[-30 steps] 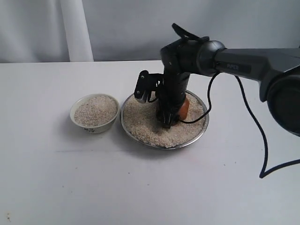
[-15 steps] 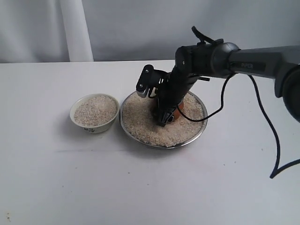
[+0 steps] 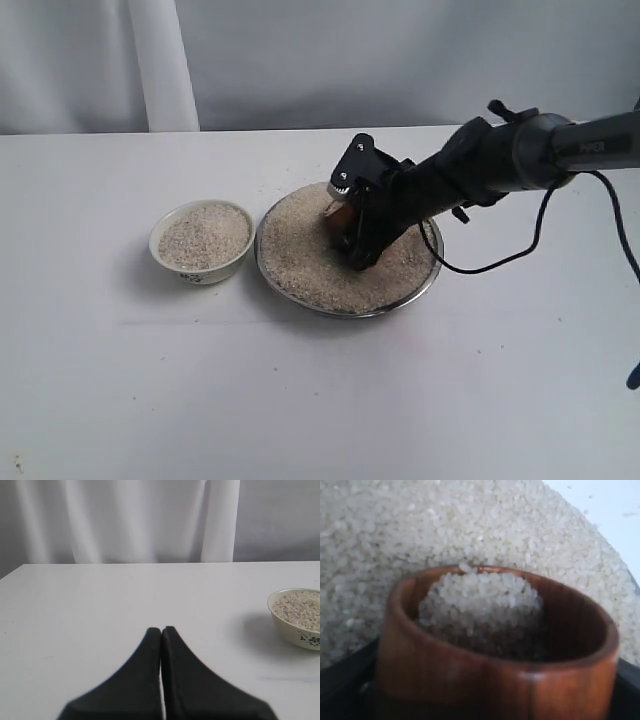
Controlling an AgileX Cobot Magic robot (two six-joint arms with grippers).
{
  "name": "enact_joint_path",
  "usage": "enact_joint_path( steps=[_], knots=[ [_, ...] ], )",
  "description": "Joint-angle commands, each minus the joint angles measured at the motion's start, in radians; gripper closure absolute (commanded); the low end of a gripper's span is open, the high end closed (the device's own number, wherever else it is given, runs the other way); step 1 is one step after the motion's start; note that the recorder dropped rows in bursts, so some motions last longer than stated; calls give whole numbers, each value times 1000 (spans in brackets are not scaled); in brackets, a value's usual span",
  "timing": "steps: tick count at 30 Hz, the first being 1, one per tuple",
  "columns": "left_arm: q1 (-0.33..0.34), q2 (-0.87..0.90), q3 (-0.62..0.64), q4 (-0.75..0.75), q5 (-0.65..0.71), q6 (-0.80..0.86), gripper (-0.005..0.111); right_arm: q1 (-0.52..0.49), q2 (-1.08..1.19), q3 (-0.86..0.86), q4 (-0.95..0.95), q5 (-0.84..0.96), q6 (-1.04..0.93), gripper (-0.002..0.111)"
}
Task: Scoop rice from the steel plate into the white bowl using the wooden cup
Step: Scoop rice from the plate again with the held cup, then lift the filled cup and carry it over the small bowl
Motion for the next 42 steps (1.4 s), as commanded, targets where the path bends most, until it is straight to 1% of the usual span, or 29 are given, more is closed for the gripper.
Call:
enact_joint_path(
  steps=[1, 7, 10, 23, 33, 37, 42],
  knots=[
    [-3, -3, 2, 0, -6, -4, 107, -9, 38, 87, 183, 80, -254, 108],
    [-3, -3, 2, 0, -6, -4, 107, -10, 32, 92, 464, 123, -480, 108],
    [-3, -3, 2, 0, -6, -4, 107, -10, 14, 92, 562, 163, -558, 108],
    [-3, -3, 2, 0, -6, -4, 107, -10, -139, 92, 594, 167, -554, 108],
    [-3, -3, 2, 0, -6, -4, 107, -8, -237, 92, 616, 217, -552, 108],
    [-3, -3, 2, 0, -6, -4, 107, 29, -270, 90, 616, 140, -548, 108],
    [-3, -3, 2, 0, -6, -4, 107, 123, -271, 38, 557, -79, -517, 108]
  ],
)
